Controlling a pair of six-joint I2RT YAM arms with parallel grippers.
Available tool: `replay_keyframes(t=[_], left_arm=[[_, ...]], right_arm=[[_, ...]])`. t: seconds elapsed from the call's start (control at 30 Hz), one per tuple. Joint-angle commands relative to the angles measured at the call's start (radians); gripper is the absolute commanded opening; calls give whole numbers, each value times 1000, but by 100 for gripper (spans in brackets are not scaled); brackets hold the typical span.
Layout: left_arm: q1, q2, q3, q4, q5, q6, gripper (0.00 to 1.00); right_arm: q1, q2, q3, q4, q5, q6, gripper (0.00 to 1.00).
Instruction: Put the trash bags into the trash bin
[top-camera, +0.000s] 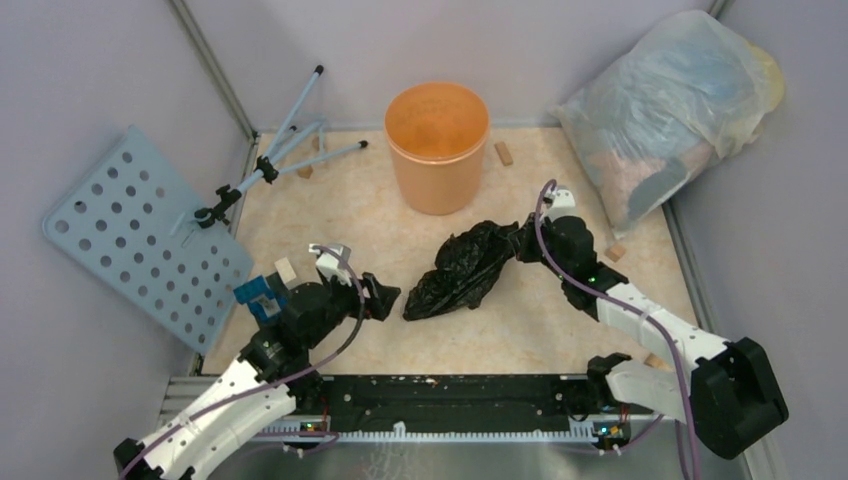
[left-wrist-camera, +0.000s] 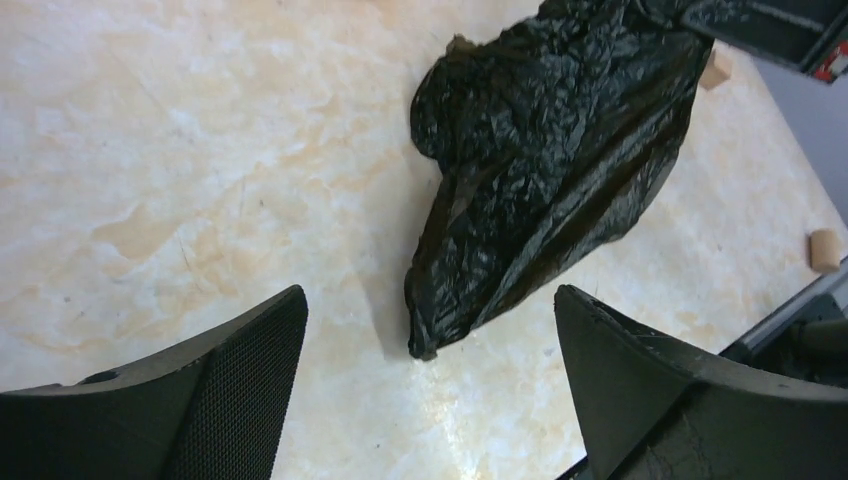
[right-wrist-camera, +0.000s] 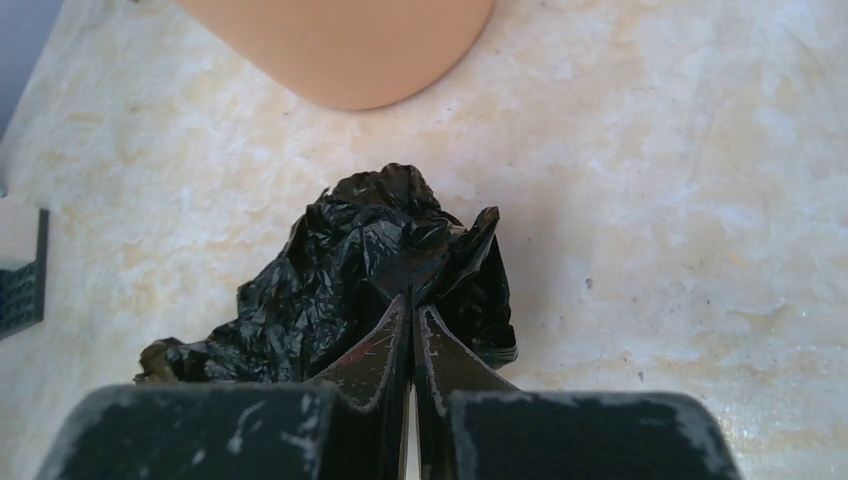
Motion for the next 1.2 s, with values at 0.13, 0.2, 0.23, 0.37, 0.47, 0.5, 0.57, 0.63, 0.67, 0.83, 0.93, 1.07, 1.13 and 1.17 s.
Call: replay_keyframes(t=[0.13, 0.2, 0.23, 0.37, 0.47, 0.5, 0.57, 0.63, 0.67, 0.83, 0.93, 1.07, 1.13, 1.17], left_arm=[[-2, 208, 144, 189, 64, 190, 89], [-2, 320, 197, 195, 133, 264, 76], [-2, 373, 222, 196, 153, 295, 71], [-3, 561, 296, 214, 221, 374, 67], [-2, 643, 315, 240, 272, 402, 72], [-2, 664, 317, 241, 285, 407, 73], [-2, 700, 317, 271, 296, 413, 73], [-3, 727, 313, 283, 295, 422, 74], [-2, 737, 309, 291, 296, 428, 74], [-3, 783, 296, 323, 315, 436, 67], [-3, 814, 296, 329, 336, 435, 57], [-2, 850, 299, 329, 334, 441, 49], [-3, 864, 297, 332, 317, 449, 33], [-2, 866, 300, 329, 305, 449, 23]], right_arm=[[-5, -81, 5, 27, -153, -113, 0], [-5, -84, 10, 14, -158, -116, 0], [-5, -85, 12, 10, -159, -117, 0], [-4, -71, 16, 8, -195, -120, 0], [-4, -48, 34, -10, -209, -121, 0], [-4, -42, 36, -11, -210, -120, 0], [-4, -34, 38, -10, -211, -119, 0], [-5, -29, 40, -8, -211, -118, 0], [-5, -25, 40, -7, -210, -118, 0], [-4, -18, 47, -10, -208, -116, 0], [-4, -14, 47, -11, -204, -117, 0], [-4, -15, 55, -24, -193, -116, 0], [-4, -14, 62, -38, -178, -117, 0], [-4, -14, 65, -46, -168, -115, 0]])
